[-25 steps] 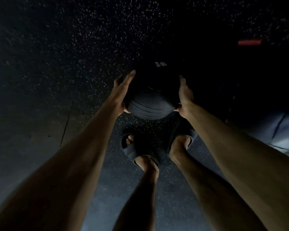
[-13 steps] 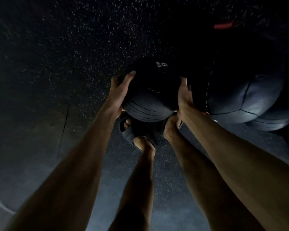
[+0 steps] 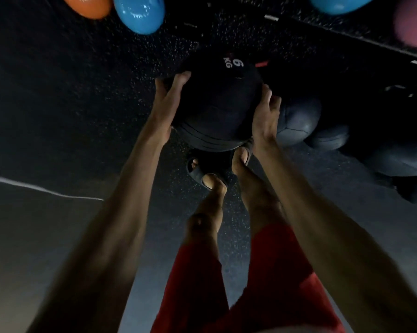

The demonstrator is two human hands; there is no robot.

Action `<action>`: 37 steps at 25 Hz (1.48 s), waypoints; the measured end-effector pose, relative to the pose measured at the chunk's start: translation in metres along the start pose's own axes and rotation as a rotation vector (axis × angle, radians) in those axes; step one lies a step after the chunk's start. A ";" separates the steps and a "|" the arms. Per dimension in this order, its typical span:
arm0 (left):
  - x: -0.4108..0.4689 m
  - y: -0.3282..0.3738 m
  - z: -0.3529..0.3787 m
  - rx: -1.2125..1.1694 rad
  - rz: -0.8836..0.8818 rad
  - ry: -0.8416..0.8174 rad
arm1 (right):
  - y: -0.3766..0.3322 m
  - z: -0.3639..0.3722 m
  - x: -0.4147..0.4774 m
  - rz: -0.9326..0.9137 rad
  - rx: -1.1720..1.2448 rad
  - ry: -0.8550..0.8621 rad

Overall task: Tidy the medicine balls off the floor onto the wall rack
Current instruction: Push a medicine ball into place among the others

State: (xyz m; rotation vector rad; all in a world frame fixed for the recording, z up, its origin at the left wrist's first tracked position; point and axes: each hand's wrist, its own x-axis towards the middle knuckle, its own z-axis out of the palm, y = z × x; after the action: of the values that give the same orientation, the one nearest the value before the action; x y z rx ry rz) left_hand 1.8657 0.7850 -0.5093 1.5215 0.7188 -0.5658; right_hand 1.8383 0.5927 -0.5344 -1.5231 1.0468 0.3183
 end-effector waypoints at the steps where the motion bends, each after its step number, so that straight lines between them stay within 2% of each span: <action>1: -0.011 0.015 -0.001 -0.006 0.023 0.005 | -0.018 -0.003 -0.014 -0.029 0.002 0.003; 4: -0.050 0.063 -0.005 -0.044 0.067 0.015 | -0.067 -0.015 -0.048 -0.098 0.045 -0.021; 17: -0.206 0.286 -0.007 -0.139 0.526 -0.031 | -0.290 -0.073 -0.199 -0.594 0.274 0.071; 23: -0.269 0.386 0.015 -0.247 0.806 -0.056 | -0.393 -0.114 -0.254 -0.837 0.390 0.130; 26: -0.299 0.432 0.024 -0.248 0.876 -0.098 | -0.436 -0.136 -0.285 -0.899 0.394 0.164; 35: -0.383 0.507 0.072 -0.265 1.061 -0.172 | -0.513 -0.218 -0.354 -1.067 0.523 0.219; 37: -0.394 0.520 0.089 -0.266 1.082 -0.233 | -0.526 -0.240 -0.359 -1.100 0.546 0.257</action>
State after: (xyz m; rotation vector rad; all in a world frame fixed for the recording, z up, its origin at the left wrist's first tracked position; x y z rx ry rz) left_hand 1.9834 0.6519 0.1247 1.3286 -0.2473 0.1762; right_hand 1.9482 0.4752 0.1265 -1.4171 0.3013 -0.8756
